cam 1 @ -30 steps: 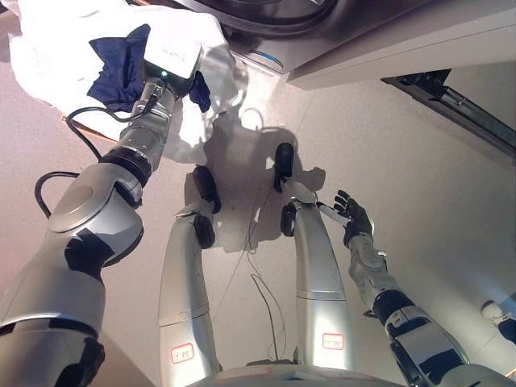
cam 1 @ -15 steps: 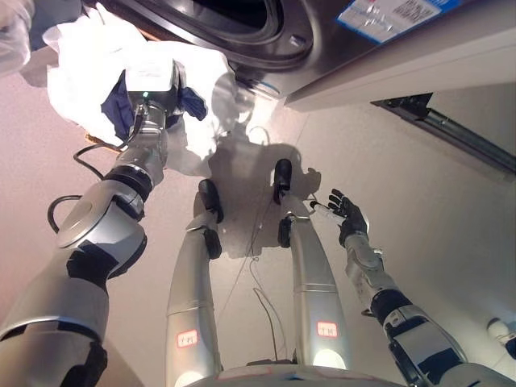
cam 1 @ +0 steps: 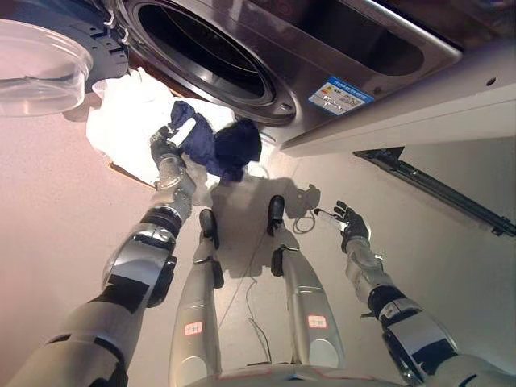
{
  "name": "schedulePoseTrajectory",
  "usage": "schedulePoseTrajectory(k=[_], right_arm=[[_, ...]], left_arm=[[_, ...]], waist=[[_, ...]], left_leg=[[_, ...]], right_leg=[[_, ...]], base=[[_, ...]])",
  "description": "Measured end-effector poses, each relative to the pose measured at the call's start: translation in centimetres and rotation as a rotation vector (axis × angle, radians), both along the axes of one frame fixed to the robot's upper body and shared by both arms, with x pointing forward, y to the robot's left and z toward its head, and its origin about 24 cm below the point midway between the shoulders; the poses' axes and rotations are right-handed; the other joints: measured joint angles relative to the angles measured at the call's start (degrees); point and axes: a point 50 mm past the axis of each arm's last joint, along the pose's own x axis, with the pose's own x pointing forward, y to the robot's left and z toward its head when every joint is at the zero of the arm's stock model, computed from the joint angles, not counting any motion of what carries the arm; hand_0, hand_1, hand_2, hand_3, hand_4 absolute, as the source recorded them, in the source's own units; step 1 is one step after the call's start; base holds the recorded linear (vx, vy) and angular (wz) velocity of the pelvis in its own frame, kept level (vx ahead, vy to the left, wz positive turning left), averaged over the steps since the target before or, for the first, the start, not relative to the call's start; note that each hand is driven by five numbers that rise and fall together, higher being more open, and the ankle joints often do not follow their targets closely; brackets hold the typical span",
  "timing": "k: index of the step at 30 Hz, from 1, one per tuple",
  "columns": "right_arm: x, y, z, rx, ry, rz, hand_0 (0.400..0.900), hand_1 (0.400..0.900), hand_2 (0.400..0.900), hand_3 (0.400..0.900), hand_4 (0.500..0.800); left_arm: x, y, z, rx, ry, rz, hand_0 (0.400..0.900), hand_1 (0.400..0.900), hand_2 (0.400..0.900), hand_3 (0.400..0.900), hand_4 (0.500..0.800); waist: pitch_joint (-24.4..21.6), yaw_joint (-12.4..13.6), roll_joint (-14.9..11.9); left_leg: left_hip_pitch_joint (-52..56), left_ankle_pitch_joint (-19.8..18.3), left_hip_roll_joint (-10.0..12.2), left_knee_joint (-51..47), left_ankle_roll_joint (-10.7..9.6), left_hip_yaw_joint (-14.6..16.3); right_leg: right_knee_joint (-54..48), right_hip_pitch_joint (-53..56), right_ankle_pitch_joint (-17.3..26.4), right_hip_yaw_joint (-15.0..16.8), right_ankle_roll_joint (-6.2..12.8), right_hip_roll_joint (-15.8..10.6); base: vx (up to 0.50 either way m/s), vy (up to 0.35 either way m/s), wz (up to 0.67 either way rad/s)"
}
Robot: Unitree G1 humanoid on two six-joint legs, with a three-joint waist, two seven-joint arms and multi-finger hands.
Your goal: Put the clothes in the basket into the washing machine.
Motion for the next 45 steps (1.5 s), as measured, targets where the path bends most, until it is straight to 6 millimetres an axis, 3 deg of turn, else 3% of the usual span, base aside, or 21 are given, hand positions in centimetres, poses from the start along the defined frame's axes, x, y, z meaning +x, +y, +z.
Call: schedulePoseTrajectory(k=[7,16,23,27,33,39,40,41,42,43,45], right_arm=[[0.3,0.4,-0.1,0.032,0.019,-0.014,0.900,0.900,0.900,0.900,0.800],[1.7,0.7,1.1,0.030,0.004,-0.027,0.900,0.900,0.900,0.900,0.800],[2.4,1.2,1.9,0.058,-0.030,-0.010,0.900,0.900,0.900,0.900,0.800],[2.7,1.0,2.4,0.054,-0.056,-0.003,0.900,0.900,0.900,0.900,0.800],[2.4,0.9,2.6,0.079,-0.105,0.008,0.900,0.900,0.900,0.900,0.800],[1.3,0.7,1.6,0.096,-0.093,0.013,0.900,0.900,0.900,0.900,0.800],[1.1,0.7,1.4,0.099,-0.094,0.015,0.900,0.900,0.900,0.900,0.800],[1.0,0.8,1.4,0.101,-0.095,0.023,0.900,0.900,0.900,0.900,0.800],[0.9,0.7,1.3,0.098,-0.089,0.028,0.900,0.900,0.900,0.900,0.800],[0.7,0.8,1.1,0.099,-0.092,0.037,0.900,0.900,0.900,0.900,0.800],[0.4,0.8,0.9,0.106,-0.093,0.048,0.900,0.900,0.900,0.900,0.800]], left_arm=[[0.0,-1.8,-0.1,-0.288,-0.062,0.033,0.400,0.400,0.400,0.400,0.500],[1.3,-2.0,5.1,-0.539,-0.215,0.120,0.400,0.400,0.400,0.400,0.500],[2.3,-1.6,10.3,-0.506,-0.330,0.058,0.400,0.400,0.400,0.400,0.500],[2.5,-1.8,11.3,-0.473,-0.346,0.022,0.400,0.400,0.400,0.400,0.500],[2.6,-2.5,13.0,-0.468,-0.409,-0.037,0.400,0.400,0.400,0.400,0.500],[2.6,-3.1,13.5,-0.490,-0.455,-0.096,0.400,0.400,0.400,0.400,0.500],[2.6,-3.2,13.6,-0.475,-0.467,-0.113,0.567,0.567,0.567,0.567,0.600],[2.5,-3.4,13.8,-0.480,-0.483,-0.128,0.645,0.645,0.645,0.645,0.647],[2.5,-3.6,13.9,-0.492,-0.497,-0.142,0.757,0.757,0.757,0.757,0.714],[2.4,-3.7,14.0,-0.489,-0.514,-0.160,0.900,0.900,0.900,0.900,0.800],[2.4,-3.9,14.1,-0.495,-0.531,-0.182,0.900,0.900,0.900,0.900,0.800]], waist=[[0.0,0.0,-0.1],[-0.1,-0.7,-0.3],[-0.1,-3.6,-2.7],[-0.4,-5.6,-3.4],[-0.8,-6.5,-4.3],[-0.8,-7.3,-4.3],[-0.8,-7.3,-4.3],[-0.8,-7.3,-4.3],[-0.8,-7.3,-4.3],[-0.8,-7.3,-4.3],[-0.8,-7.3,-4.3]], left_leg=[[3.9,0.0,0.1,-1.4,0.0,0.0],[3.4,0.4,0.1,-1.9,0.0,0.0],[0.9,0.4,0.2,-2.0,0.0,0.5],[0.4,0.2,0.1,-2.0,-0.1,0.5],[-2.3,0.2,0.2,-1.7,-0.1,1.4],[-2.5,0.1,0.1,-1.8,-0.1,1.4],[-2.5,-0.1,0.1,-1.8,-0.1,1.5],[-2.5,-0.1,0.2,-1.7,-0.2,1.6],[-2.6,-0.1,0.2,-1.7,-0.2,1.7],[-2.6,-0.2,0.3,-1.6,-0.2,1.7],[-2.8,-0.1,0.4,-1.6,-0.3,1.7]], right_leg=[[-1.3,3.8,0.1,-0.1,-0.02,0.1],[-2.4,3.6,0.8,-0.1,0.21,0.3],[-3.3,1.0,1.6,0.7,0.33,0.6],[-3.5,0.6,1.6,0.9,0.34,0.8],[-3.4,-2.5,2.0,2.6,0.52,1.2],[-3.4,-2.9,2.0,3.1,0.54,1.2],[-3.5,-2.9,1.9,3.5,0.63,1.3],[-3.5,-2.9,1.9,3.6,0.69,1.3],[-3.6,-3.0,2.1,3.6,0.67,1.4],[-3.6,-3.1,2.0,3.7,0.70,1.5],[-3.7,-3.2,2.1,3.6,0.61,1.6]], base=[[0.04,0.001,-0.03],[0.04,-0.004,-0.08],[0.03,-0.002,-0.14],[0.04,0.016,-0.15],[0.03,0.008,-0.11],[0.08,0.000,-0.03],[0.14,-0.007,-0.06],[0.00,0.000,0.00],[0.00,0.000,0.00],[0.00,0.000,0.00],[0.01,0.003,-0.02]])
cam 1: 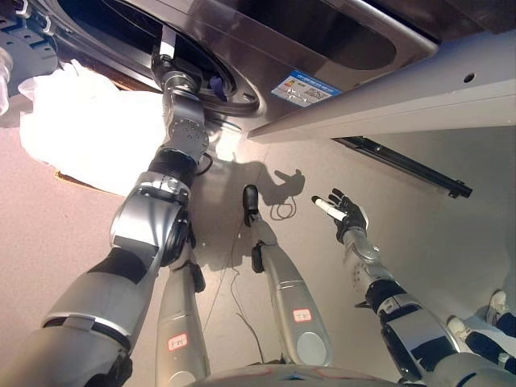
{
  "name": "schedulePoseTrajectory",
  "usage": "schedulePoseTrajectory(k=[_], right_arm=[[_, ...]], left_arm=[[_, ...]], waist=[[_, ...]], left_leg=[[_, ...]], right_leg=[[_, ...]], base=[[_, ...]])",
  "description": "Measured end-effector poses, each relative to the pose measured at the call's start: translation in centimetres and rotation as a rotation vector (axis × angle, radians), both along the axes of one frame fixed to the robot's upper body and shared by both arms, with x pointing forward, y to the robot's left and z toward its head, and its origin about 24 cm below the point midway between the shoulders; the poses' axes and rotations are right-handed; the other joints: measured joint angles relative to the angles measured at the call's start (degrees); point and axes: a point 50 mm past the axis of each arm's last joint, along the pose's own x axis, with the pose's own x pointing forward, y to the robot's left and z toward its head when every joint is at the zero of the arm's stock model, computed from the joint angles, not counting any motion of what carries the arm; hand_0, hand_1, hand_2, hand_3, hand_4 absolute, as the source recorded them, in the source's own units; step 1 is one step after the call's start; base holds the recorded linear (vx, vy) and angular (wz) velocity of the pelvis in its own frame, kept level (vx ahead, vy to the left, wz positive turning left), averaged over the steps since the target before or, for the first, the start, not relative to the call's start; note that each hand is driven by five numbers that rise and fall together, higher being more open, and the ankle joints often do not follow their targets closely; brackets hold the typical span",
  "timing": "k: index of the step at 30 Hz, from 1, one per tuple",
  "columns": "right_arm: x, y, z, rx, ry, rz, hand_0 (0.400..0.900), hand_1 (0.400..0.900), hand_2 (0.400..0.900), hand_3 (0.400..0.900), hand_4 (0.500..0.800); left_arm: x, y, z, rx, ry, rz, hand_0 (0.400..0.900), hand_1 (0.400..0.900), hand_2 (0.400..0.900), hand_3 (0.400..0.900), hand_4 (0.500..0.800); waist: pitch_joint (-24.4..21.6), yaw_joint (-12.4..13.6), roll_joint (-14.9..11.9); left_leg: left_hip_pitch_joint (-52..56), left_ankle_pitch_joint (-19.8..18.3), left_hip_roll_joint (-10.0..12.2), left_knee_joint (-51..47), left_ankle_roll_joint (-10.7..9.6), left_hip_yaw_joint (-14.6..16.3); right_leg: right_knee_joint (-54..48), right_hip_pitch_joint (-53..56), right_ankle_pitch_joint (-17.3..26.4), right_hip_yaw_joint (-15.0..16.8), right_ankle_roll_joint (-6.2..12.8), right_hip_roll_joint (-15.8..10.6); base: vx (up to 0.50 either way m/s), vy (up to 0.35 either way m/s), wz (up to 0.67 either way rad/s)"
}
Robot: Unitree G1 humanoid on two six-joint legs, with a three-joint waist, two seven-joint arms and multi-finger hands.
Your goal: Put the clothes in the basket into the washing machine.
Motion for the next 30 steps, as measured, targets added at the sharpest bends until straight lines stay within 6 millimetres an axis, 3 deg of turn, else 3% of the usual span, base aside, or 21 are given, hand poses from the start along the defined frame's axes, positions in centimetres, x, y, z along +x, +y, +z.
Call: schedulePoseTrajectory(k=[12,16,22,25,30], right_arm=[[-1.1,-0.3,-1.2,-0.008,0.032,0.030,0.900,0.900,0.900,0.900,0.800],[-1.4,-0.5,-1.5,-0.018,0.053,0.033,0.900,0.900,0.900,0.900,0.800],[-1.8,-0.9,-2.0,-0.026,0.081,0.022,0.900,0.900,0.900,0.900,0.800],[-1.5,-0.8,-1.8,-0.032,0.080,0.018,0.900,0.900,0.900,0.900,0.800],[0.9,-0.9,0.1,-0.072,0.078,-0.038,0.900,0.900,0.900,0.900,0.800]], left_arm=[[-0.2,-0.4,-2.3,-0.007,-0.049,-0.082,0.900,0.900,0.900,0.900,0.800],[-0.2,-0.6,-3.1,-0.023,-0.031,-0.090,0.900,0.900,0.900,0.900,0.800],[-0.5,-1.0,-5.8,-0.017,0.021,-0.126,0.900,0.900,0.900,0.900,0.800],[-0.3,0.5,-7.4,0.209,0.175,-0.030,0.900,0.900,0.900,0.900,0.800],[-0.3,3.1,-9.7,0.719,0.475,0.109,0.900,0.900,0.900,0.900,0.800]], waist=[[0.0,0.5,0.0],[0.0,1.8,0.1],[-0.2,3.4,0.4],[-0.3,3.9,0.6],[-0.3,5.9,0.8]], left_leg=[[0.0,0.0,0.4,0.0,-0.3,0.1],[1.1,0.1,0.4,-0.1,-0.4,0.0],[2.0,0.4,0.4,-0.1,-0.6,-0.5],[1.9,0.7,0.5,-0.1,-0.6,-0.9],[2.3,1.4,0.7,-0.2,-1.0,-1.7]], right_leg=[[-0.6,0.0,0.4,0.1,-0.36,0.3],[-0.6,0.9,0.6,0.2,-0.49,0.3],[-0.6,2.0,0.6,-0.3,-0.53,0.3],[-0.6,2.2,0.8,-0.8,-0.76,0.2],[-0.6,2.9,1.0,-1.7,-1.14,0.3]], base=[[0.00,-0.002,0.03],[-0.03,-0.002,0.06],[-0.06,-0.025,0.15],[-0.09,-0.003,0.23],[-0.04,0.010,0.17]])
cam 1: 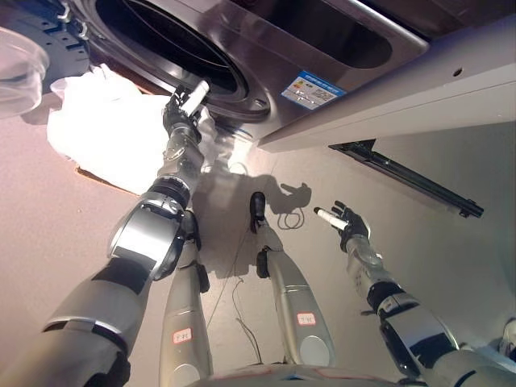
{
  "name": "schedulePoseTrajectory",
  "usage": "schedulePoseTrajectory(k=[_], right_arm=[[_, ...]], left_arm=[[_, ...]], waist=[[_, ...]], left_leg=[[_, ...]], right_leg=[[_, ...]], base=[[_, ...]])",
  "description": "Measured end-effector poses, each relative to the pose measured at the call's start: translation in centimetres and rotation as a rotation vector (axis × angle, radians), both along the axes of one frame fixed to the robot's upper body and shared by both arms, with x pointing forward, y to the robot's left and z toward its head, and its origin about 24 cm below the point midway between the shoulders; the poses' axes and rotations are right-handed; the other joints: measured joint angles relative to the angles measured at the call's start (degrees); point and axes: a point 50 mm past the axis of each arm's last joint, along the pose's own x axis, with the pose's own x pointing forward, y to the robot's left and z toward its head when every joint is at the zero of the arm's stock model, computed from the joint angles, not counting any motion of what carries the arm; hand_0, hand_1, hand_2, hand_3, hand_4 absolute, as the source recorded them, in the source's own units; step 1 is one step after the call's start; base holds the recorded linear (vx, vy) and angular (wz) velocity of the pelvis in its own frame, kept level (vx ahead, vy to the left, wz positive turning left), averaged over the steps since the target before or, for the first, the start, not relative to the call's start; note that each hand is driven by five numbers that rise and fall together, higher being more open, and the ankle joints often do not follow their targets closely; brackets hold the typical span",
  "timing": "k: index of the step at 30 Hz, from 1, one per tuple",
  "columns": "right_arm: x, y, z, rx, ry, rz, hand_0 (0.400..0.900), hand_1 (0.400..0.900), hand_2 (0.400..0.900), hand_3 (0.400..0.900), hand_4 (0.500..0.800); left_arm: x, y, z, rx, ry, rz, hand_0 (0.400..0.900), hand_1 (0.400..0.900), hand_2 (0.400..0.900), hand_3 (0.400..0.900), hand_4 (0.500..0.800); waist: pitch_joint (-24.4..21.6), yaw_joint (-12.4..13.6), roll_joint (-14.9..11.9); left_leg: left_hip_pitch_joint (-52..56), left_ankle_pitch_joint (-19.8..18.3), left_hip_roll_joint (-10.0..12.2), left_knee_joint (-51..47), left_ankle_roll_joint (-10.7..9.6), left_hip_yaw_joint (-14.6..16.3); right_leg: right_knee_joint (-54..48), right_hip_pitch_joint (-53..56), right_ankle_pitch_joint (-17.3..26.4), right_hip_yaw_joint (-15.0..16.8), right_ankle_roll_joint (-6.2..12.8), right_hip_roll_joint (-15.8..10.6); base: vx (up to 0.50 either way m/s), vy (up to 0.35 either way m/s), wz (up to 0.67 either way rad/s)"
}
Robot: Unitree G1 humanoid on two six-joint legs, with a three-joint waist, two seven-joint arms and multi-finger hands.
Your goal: Put the clothes in the basket into the washing machine.
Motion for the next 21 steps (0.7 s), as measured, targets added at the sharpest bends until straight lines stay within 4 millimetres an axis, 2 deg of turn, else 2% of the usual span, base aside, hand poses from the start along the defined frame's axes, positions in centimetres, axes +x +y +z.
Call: schedulePoseTrajectory(k=[2,4,6,9,12,16,19,21], right_arm=[[1.0,0.1,1.0,-0.012,-0.024,-0.014,0.900,0.900,0.900,0.900,0.800],[1.5,0.3,1.6,-0.014,-0.044,-0.016,0.900,0.900,0.900,0.900,0.800],[1.3,0.2,1.4,-0.016,-0.037,-0.024,0.900,0.900,0.900,0.900,0.800],[-0.2,-0.2,-0.1,-0.017,0.008,-0.042,0.900,0.900,0.900,0.900,0.800],[-2.6,-1.2,-2.3,0.011,0.072,-0.085,0.900,0.900,0.900,0.900,0.800],[-7.5,-2.8,-5.9,0.060,0.200,-0.156,0.900,0.900,0.900,0.900,0.800],[-11.8,-3.9,-8.2,0.072,0.300,-0.205,0.900,0.900,0.900,0.900,0.800],[-14.2,-4.0,-9.4,0.075,0.361,-0.204,0.900,0.900,0.900,0.900,0.800]], left_arm=[[-0.3,0.6,-0.9,0.163,0.060,0.036,0.900,0.900,0.900,0.900,0.800],[-1.0,1.3,-2.8,0.279,0.105,0.050,0.900,0.900,0.900,0.900,0.800],[-2.4,1.8,-6.0,0.284,0.150,0.059,0.900,0.900,0.900,0.900,0.800],[-5.4,2.9,-11.8,0.311,0.285,0.065,0.900,0.900,0.900,0.900,0.800],[-9.7,3.9,-17.5,0.216,0.411,0.054,0.900,0.900,0.900,0.900,0.800],[-16.9,5.6,-23.9,-0.011,0.585,0.117,0.900,0.900,0.900,0.900,0.800],[-21.7,5.9,-27.0,-0.096,0.690,0.124,0.900,0.900,0.900,0.900,0.800],[-24.4,5.8,-28.4,-0.112,0.749,0.122,0.900,0.900,0.900,0.900,0.800]], waist=[[0.1,1.2,0.2],[0.1,2.2,0.6],[-0.1,3.5,1.5],[-1.0,5.1,2.7],[-2.2,6.5,3.8],[-3.3,7.3,4.4],[-6.3,8.1,4.7],[-8.2,8.5,5.0]], left_leg=[[1.0,0.2,0.0,-0.2,-0.2,-0.6],[3.2,0.3,0.0,-0.8,-0.3,-1.4],[7.0,0.5,0.0,-2.2,-0.5,-2.5],[11.9,0.6,-0.1,-4.3,-0.8,-4.2],[16.0,0.8,-0.1,-6.0,-0.8,-5.1],[22.0,0.9,-0.2,-8.2,-0.9,-6.9],[25.3,0.7,-0.1,-9.3,-1.1,-8.0],[27.3,0.7,0.0,-9.9,-1.1,-8.6]], right_leg=[[0.0,1.1,0.0,-0.5,-0.13,0.0],[-0.1,3.5,-0.4,-1.8,-0.46,-0.1],[-0.2,7.3,-1.3,-3.0,-0.44,-0.2],[-0.3,12.2,-3.0,-4.7,-0.35,-0.2],[-0.8,16.3,-3.9,-6.0,-0.07,-0.5],[-2.1,23.2,-5.2,-8.4,0.36,-0.5],[-3.9,27.3,-5.9,-9.7,0.80,-0.4],[-4.9,29.8,-5.9,-10.7,0.77,-0.2]], base=[[-0.01,-0.005,0.22],[0.00,-0.013,0.26],[0.01,-0.012,0.22],[0.04,0.008,0.21],[0.05,-0.003,0.27],[0.04,-0.025,0.28],[0.02,-0.018,0.17],[0.04,-0.033,0.24]])
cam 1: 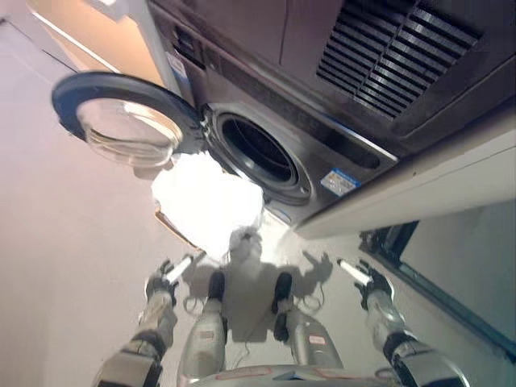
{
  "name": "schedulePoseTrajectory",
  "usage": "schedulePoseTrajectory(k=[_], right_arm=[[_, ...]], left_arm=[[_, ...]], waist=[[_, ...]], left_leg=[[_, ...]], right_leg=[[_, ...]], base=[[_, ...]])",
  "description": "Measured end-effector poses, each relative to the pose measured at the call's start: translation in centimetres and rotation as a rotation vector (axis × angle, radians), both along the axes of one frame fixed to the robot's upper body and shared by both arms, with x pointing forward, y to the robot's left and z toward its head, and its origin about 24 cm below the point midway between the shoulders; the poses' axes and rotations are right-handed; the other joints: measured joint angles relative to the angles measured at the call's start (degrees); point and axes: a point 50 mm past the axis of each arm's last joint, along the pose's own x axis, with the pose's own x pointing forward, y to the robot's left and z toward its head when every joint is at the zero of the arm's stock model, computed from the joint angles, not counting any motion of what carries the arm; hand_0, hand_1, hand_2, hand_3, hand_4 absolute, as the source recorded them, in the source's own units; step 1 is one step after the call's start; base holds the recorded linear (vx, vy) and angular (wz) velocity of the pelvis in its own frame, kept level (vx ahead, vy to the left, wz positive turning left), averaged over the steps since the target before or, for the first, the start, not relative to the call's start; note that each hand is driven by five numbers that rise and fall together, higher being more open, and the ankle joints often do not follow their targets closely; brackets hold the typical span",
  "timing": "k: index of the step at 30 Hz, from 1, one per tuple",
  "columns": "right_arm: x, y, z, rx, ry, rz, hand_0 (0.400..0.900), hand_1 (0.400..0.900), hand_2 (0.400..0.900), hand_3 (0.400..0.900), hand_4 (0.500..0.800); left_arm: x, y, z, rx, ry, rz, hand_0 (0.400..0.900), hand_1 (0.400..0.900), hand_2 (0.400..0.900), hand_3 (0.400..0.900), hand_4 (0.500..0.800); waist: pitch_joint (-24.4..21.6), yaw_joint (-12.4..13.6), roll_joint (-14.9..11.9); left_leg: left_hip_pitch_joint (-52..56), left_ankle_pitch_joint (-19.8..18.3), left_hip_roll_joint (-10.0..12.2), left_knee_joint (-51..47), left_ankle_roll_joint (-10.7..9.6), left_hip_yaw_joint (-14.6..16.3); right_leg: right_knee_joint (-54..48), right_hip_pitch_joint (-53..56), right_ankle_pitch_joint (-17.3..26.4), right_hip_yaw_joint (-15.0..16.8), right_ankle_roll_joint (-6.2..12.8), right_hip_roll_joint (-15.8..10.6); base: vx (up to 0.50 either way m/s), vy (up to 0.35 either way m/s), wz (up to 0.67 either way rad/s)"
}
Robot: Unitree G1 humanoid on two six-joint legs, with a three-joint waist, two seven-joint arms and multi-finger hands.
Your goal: Put the clothes in the basket into the washing machine.
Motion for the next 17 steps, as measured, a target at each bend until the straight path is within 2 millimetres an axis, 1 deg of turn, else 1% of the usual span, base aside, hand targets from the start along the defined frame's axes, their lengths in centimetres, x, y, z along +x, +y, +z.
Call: schedulePoseTrajectory(k=[1,3,4,6,8,9,10,11,12,14,17], right_arm=[[-1.3,0.0,-0.5,0.007,0.024,-0.004,0.900,0.900,0.900,0.900,0.800],[-3.6,-0.1,-1.4,0.015,0.083,-0.008,0.900,0.900,0.900,0.900,0.800],[-4.7,-0.2,-1.8,0.018,0.109,-0.007,0.900,0.900,0.900,0.900,0.800],[-6.4,-0.1,-2.3,0.033,0.148,-0.002,0.900,0.900,0.900,0.900,0.800],[-7.9,-0.1,-2.7,0.046,0.184,0.011,0.900,0.900,0.900,0.900,0.800],[-8.6,0.0,-2.9,0.054,0.205,0.023,0.900,0.900,0.900,0.900,0.800],[-9.4,0.1,-3.1,0.066,0.229,0.036,0.900,0.900,0.900,0.900,0.800],[-10.8,0.3,-3.4,0.080,0.265,0.042,0.900,0.900,0.900,0.900,0.800],[-11.7,0.6,-3.6,0.094,0.291,0.048,0.900,0.900,0.900,0.900,0.800],[-12.9,1.1,-3.9,0.117,0.326,0.066,0.900,0.900,0.900,0.900,0.800],[-13.3,1.2,-4.0,0.123,0.341,0.081,0.900,0.900,0.900,0.900,0.800]], left_arm=[[-1.5,-0.2,-0.6,-0.007,0.026,-0.009,0.900,0.900,0.900,0.900,0.800],[-3.4,-0.9,-1.6,-0.032,0.076,-0.023,0.900,0.900,0.900,0.900,0.800],[-4.2,-1.2,-1.9,-0.049,0.093,-0.026,0.900,0.900,0.900,0.900,0.800],[-5.6,-1.5,-2.4,-0.065,0.122,-0.070,0.900,0.900,0.900,0.900,0.800],[-7.1,-1.7,-3.0,-0.124,0.149,-0.100,0.900,0.900,0.900,0.900,0.800],[-8.2,-1.7,-3.3,-0.150,0.181,-0.109,0.900,0.900,0.900,0.900,0.800],[-8.8,-1.8,-3.5,-0.169,0.197,-0.117,0.900,0.900,0.900,0.900,0.800],[-9.7,-1.8,-3.7,-0.183,0.222,-0.130,0.900,0.900,0.900,0.900,0.800],[-10.3,-1.8,-3.8,-0.192,0.238,-0.139,0.900,0.900,0.900,0.900,0.800],[-11.6,-1.7,-4.0,-0.192,0.276,-0.164,0.900,0.900,0.900,0.900,0.800],[-12.1,-1.6,-4.1,-0.184,0.296,-0.183,0.900,0.900,0.900,0.900,0.800]], waist=[[-0.5,0.2,0.3],[-3.2,0.7,1.0],[-4.7,0.9,1.4],[-5.7,1.2,1.8],[-7.0,1.1,2.1],[-7.8,1.2,2.1],[-8.8,1.0,1.9],[-9.8,1.0,1.8],[-10.6,1.1,1.6],[-11.6,1.0,1.3],[-12.1,1.1,1.2]], left_leg=[[1.7,0.0,0.0,-0.4,0.0,-0.3],[3.5,-0.6,0.0,-0.9,-0.6,-1.0],[3.7,-0.7,0.0,-1.1,-0.5,-1.3],[5.3,-0.8,0.0,-1.2,-0.4,-1.5],[7.0,-0.8,0.0,-1.4,-0.3,-1.7],[7.7,-0.9,-0.1,-1.8,-0.3,-1.9],[8.4,-0.8,-0.1,-2.2,-0.3,-2.1],[8.9,-0.8,-0.1,-2.4,-0.3,-2.2],[9.5,-0.8,-0.1,-2.6,-0.3,-2.2],[10.3,-0.8,-0.1,-3.1,-0.3,-2.7],[10.8,-0.7,-0.1,-3.1,-0.2,-2.8]], right_leg=[[-0.8,2.1,0.0,-0.4,0.03,0.1],[-2.1,4.6,-0.2,-1.3,0.18,0.3],[-2.3,5.0,-0.4,-1.8,0.03,0.3],[-2.5,6.8,-0.5,-1.9,0.03,0.3],[-3.2,8.8,-0.5,-2.1,0.02,0.3],[-3.5,9.8,-0.5,-2.7,0.05,0.2],[-4.1,10.7,-0.5,-3.4,0.05,0.1],[-4.2,11.5,-0.6,-3.6,0.11,0.2],[-4.1,12.1,-0.8,-3.7,0.38,0.1],[-4.0,13.2,-1.2,-4.8,0.59,0.0],[-3.9,13.5,-1.3,-5.0,0.63,-0.2]], base=[[0.06,-0.027,0.22],[0.03,-0.011,0.15],[0.03,-0.002,0.07],[0.06,0.012,0.09],[0.08,0.024,0.17],[0.07,0.025,0.20],[0.05,0.029,0.20],[0.05,0.029,0.20],[0.03,0.028,0.22],[0.01,0.023,0.15],[0.02,0.008,0.03]])
